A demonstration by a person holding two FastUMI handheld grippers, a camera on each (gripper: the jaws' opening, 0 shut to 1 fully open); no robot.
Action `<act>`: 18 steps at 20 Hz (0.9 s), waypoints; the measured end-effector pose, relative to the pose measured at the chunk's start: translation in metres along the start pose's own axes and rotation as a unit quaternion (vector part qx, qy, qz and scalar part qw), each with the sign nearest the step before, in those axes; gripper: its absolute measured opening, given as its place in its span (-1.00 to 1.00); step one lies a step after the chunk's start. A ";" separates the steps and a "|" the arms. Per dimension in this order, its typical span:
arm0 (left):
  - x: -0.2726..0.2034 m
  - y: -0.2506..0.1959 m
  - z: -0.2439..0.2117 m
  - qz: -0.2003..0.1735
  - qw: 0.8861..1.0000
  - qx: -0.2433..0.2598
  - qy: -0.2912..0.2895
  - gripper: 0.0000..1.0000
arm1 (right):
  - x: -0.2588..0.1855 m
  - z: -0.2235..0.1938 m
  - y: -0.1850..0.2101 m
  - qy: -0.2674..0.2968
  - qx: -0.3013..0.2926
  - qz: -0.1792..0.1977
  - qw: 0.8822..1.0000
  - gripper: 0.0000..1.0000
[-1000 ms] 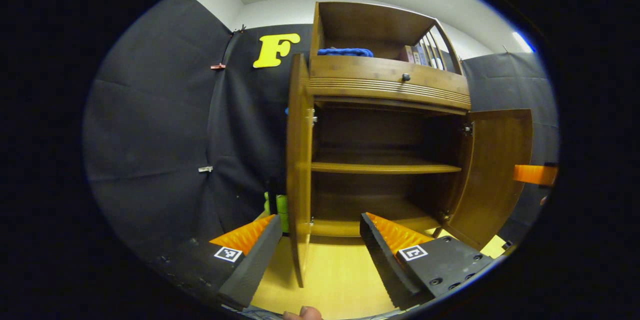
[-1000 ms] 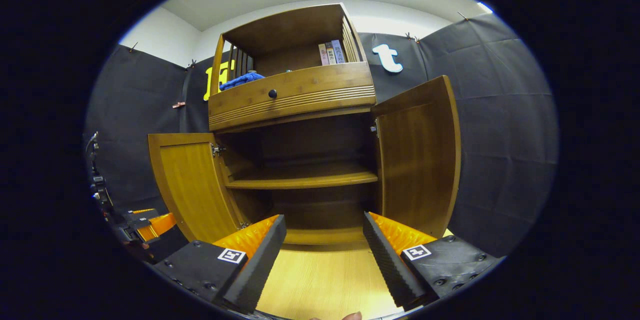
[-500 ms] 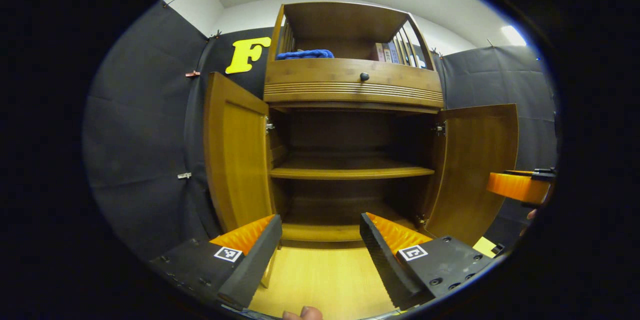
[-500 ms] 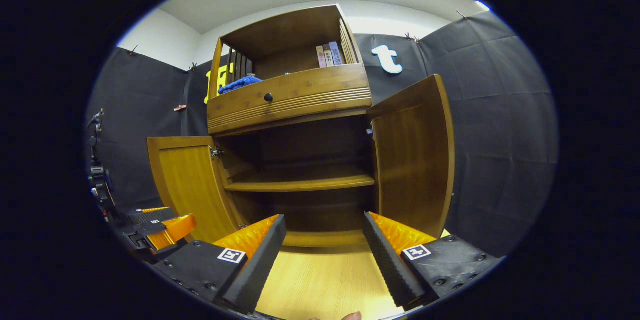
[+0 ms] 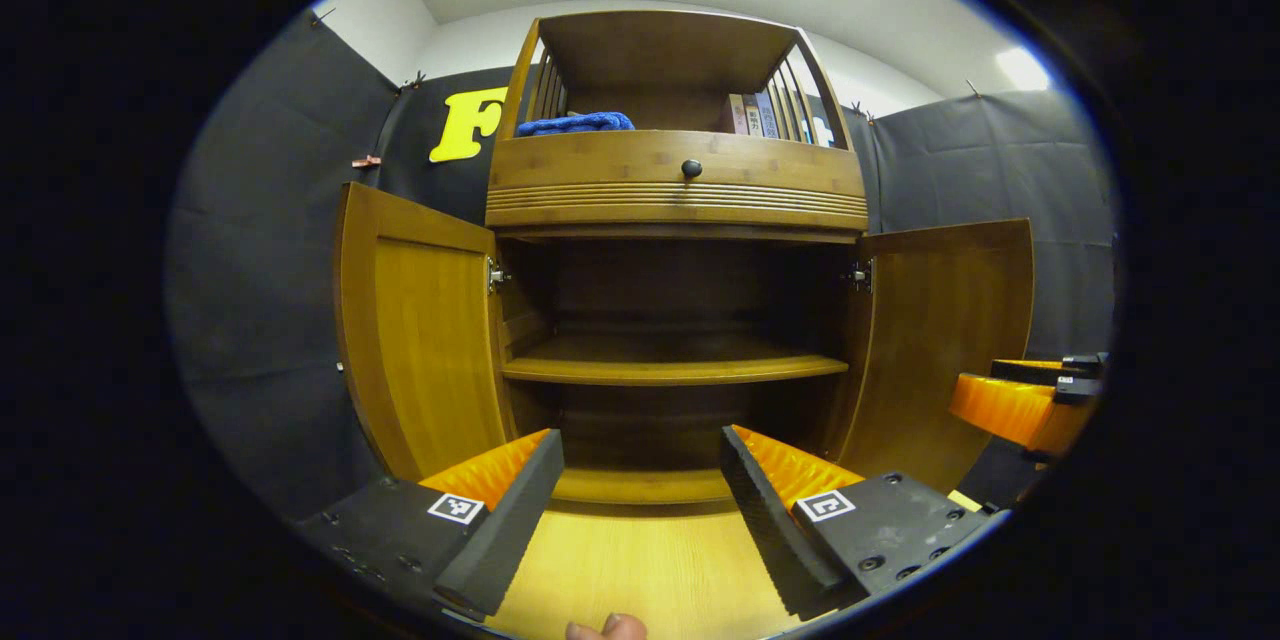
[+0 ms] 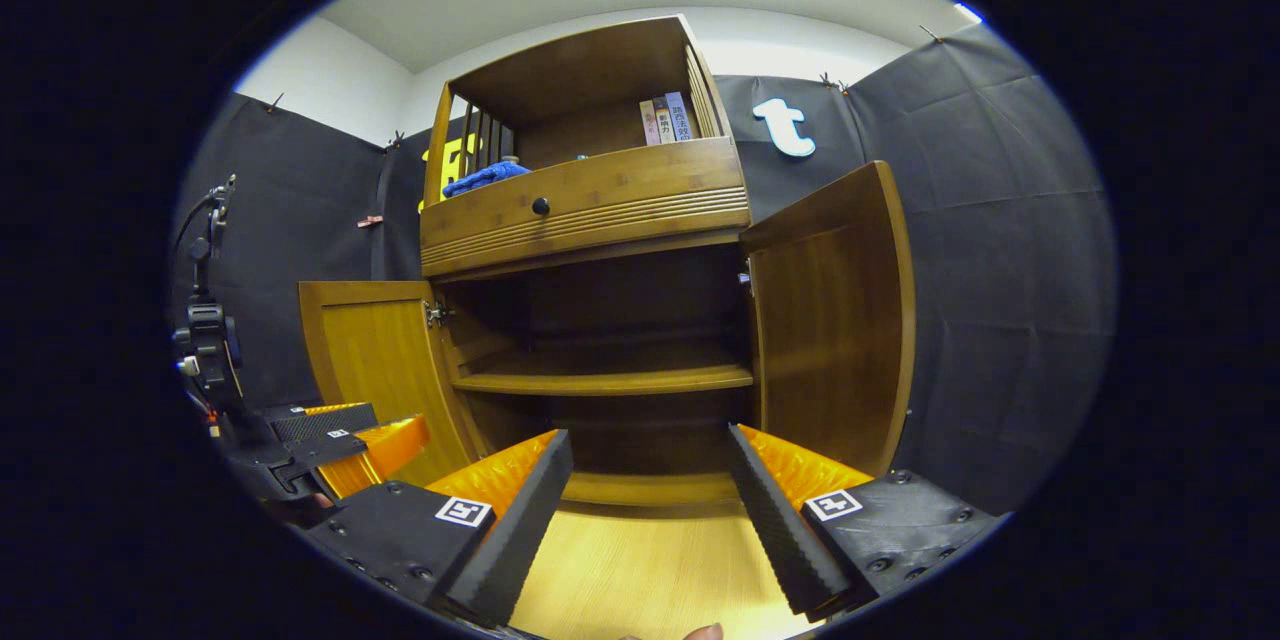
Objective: Open the right door of the double-door shoe cabinet with the right hand, and open the left door with the left hand.
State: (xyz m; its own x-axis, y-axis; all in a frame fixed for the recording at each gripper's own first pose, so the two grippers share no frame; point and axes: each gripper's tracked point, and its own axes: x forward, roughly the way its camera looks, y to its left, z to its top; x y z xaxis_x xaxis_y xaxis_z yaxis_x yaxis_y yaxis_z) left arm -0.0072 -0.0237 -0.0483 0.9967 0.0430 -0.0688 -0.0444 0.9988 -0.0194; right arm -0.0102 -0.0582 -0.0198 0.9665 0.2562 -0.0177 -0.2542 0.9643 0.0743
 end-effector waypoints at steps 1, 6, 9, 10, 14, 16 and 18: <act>0.000 -0.001 0.001 0.001 1.000 0.002 -0.001 0.95 | 0.000 0.000 -0.003 0.000 0.000 -0.001 1.000 1.00; 0.003 -0.006 0.003 -0.002 1.000 0.010 -0.005 0.96 | 0.002 0.000 -0.011 0.001 0.001 -0.004 1.000 1.00; 0.004 -0.009 0.004 -0.003 1.000 0.008 -0.003 0.96 | 0.003 -0.002 -0.013 0.005 0.001 -0.003 1.000 1.00; 0.005 -0.010 0.004 -0.004 1.000 0.009 -0.004 0.96 | 0.003 -0.002 -0.013 0.005 0.000 -0.003 1.000 1.00; 0.006 -0.013 0.002 -0.008 1.000 0.012 -0.001 0.95 | 0.002 -0.001 -0.013 0.003 -0.002 -0.001 1.000 1.00; 0.006 -0.013 0.001 -0.009 1.000 0.013 -0.001 0.95 | 0.003 -0.002 -0.012 0.005 -0.002 -0.001 1.000 1.00; 0.006 -0.013 0.002 -0.010 1.000 0.012 -0.004 0.96 | 0.002 -0.002 -0.012 0.005 -0.003 -0.001 1.000 1.00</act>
State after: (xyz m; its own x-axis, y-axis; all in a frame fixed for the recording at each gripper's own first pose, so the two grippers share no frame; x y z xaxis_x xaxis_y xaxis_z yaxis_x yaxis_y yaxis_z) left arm -0.0003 -0.0362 -0.0463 0.9978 0.0236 -0.0612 -0.0234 0.9997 0.0035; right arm -0.0049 -0.0692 -0.0229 0.9664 0.2555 -0.0280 -0.2531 0.9650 0.0688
